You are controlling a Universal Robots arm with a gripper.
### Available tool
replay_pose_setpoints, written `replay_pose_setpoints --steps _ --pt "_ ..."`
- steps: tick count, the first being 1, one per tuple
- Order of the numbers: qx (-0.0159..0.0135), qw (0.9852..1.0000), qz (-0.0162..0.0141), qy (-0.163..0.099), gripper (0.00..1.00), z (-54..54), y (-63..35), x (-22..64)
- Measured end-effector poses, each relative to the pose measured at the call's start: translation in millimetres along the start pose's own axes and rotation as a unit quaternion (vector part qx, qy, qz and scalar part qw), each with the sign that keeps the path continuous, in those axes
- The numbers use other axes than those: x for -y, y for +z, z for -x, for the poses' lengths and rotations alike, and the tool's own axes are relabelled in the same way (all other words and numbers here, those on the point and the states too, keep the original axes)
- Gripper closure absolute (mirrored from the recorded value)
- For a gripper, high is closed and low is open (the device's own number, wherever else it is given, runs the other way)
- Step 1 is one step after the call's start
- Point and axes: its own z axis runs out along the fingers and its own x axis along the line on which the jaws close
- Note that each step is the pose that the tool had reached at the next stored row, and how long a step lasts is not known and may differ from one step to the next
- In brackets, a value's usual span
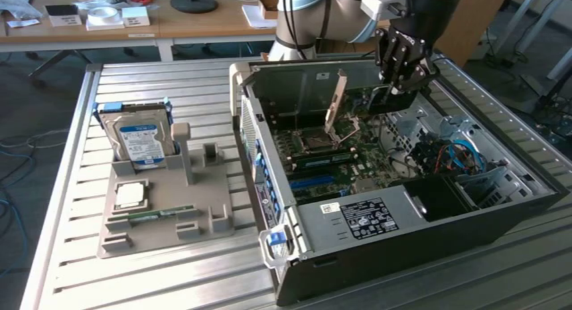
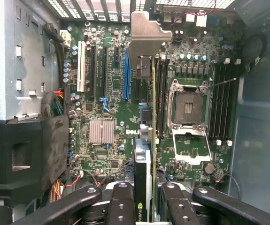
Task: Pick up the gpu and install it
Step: 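Insert the gpu into the slot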
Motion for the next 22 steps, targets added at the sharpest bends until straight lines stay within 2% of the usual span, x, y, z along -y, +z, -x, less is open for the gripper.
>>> replay_pose_setpoints --steps 6,14,22 --pt "0.0000 1.0000 0.0000 0.000 0.73 0.0 0.0 0.0" --pt "0.0000 1.0000 0.0000 0.000 0.73 -0.2 7.8 -0.3" --pt "-0.0001 1.0000 0.0000 0.000 0.73 -0.2 7.9 -1.5"
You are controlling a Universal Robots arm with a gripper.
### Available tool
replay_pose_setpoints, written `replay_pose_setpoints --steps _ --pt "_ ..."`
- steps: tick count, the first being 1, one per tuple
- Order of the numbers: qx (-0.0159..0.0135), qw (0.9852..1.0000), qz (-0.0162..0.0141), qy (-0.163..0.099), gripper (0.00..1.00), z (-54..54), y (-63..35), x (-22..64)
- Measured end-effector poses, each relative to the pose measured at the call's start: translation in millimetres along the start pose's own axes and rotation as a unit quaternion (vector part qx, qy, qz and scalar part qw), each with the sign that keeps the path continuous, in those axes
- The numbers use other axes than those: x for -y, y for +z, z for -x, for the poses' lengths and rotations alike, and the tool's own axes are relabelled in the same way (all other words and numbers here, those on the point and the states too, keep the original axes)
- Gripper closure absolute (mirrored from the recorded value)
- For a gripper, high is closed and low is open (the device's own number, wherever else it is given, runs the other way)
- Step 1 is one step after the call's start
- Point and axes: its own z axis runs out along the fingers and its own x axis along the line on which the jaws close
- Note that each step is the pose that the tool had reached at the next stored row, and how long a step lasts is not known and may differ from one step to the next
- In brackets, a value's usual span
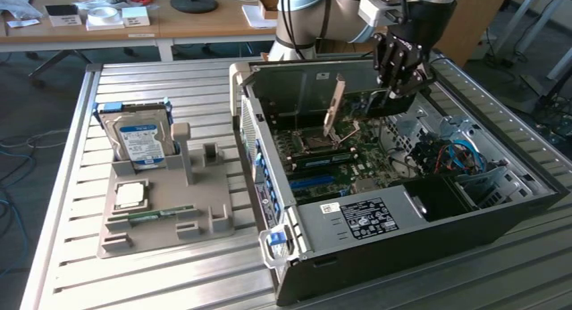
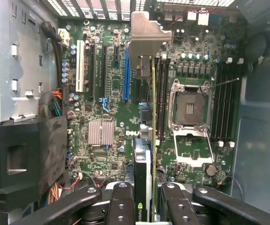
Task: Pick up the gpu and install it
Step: 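Insert the gpu into the slot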
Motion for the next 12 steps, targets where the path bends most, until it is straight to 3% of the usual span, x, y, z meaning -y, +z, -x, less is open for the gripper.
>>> replay_pose_setpoints --steps 12 --pt "0.0001 1.0000 -0.0001 0.000 0.73 0.2 0.0 -4.4"
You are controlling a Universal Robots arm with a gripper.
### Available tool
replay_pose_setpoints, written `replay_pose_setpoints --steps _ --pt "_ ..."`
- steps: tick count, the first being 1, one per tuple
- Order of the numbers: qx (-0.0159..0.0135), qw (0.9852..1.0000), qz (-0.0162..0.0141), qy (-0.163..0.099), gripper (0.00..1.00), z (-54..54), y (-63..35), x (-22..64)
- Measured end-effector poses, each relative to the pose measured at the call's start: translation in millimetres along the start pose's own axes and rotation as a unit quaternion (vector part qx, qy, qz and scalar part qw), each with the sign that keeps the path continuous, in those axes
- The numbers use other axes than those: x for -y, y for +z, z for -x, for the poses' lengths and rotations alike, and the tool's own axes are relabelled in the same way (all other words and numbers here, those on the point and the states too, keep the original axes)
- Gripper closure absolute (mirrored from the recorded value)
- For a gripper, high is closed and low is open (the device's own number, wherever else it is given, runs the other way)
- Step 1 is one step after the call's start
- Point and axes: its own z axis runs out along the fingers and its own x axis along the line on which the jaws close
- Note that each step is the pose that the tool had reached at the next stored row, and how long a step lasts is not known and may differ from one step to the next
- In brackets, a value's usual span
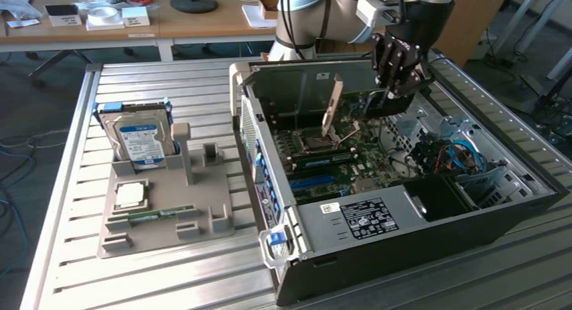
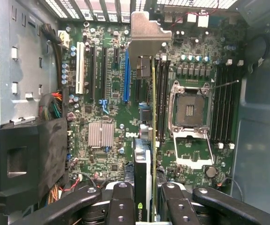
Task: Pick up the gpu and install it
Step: 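Insert the gpu into the slot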
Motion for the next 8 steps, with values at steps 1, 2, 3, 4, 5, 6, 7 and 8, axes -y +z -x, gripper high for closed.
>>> replay_pose_setpoints --steps 1,2,3,4,5,6,7,8 --pt "0.0000 1.0000 -0.0002 0.000 0.73 0.1 0.0 -1.6" --pt "0.0000 1.0000 -0.0003 0.000 0.73 0.1 -0.1 -3.3" --pt "-0.0001 1.0000 -0.0005 0.000 0.73 0.2 -0.2 -4.7" --pt "-0.0001 1.0000 -0.0006 0.000 0.73 0.2 -0.3 -6.0" --pt "-0.0001 1.0000 -0.0007 0.000 0.73 0.2 -0.3 -7.1" --pt "-0.0001 1.0000 -0.0008 0.000 0.73 0.3 -0.3 -7.9" --pt "-0.0001 1.0000 -0.0008 0.000 0.73 0.3 -0.3 -8.4" --pt "-0.0001 1.0000 -0.0009 0.000 0.73 0.3 -0.3 -8.6"
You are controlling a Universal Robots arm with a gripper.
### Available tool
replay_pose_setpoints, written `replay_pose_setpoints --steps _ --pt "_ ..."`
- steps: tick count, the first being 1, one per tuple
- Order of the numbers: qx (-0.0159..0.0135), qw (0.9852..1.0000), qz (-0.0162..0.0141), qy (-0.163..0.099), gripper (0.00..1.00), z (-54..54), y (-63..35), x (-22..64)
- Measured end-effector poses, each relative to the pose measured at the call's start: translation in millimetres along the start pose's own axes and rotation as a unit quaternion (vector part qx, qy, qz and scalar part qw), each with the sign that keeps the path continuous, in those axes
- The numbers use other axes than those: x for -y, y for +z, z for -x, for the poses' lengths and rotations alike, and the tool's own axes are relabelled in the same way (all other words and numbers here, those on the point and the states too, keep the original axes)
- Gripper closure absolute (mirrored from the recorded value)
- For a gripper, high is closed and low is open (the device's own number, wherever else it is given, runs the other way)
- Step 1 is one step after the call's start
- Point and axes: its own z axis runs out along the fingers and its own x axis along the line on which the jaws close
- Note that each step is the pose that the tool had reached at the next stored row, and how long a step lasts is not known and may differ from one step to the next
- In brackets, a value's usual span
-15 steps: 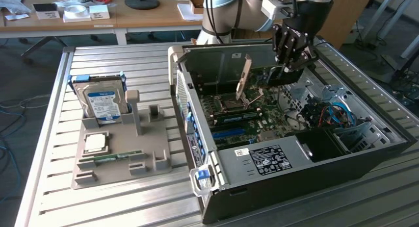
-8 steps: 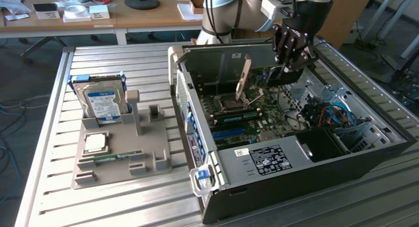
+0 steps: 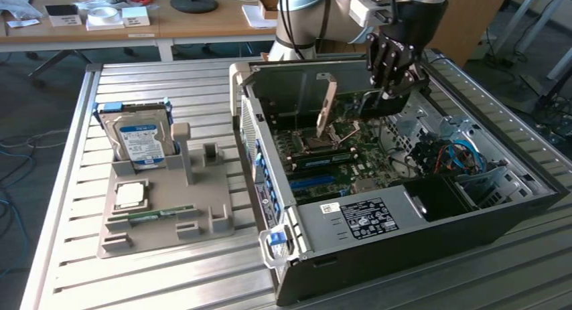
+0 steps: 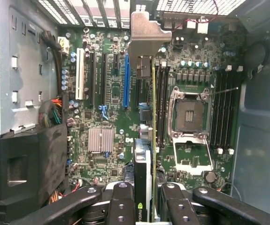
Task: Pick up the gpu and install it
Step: 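Insert the gpu into the slot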
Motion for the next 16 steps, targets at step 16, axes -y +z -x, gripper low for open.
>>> replay_pose_setpoints --steps 16 --pt "0.0000 1.0000 0.0001 0.000 0.73 -0.2 7.8 -0.5"
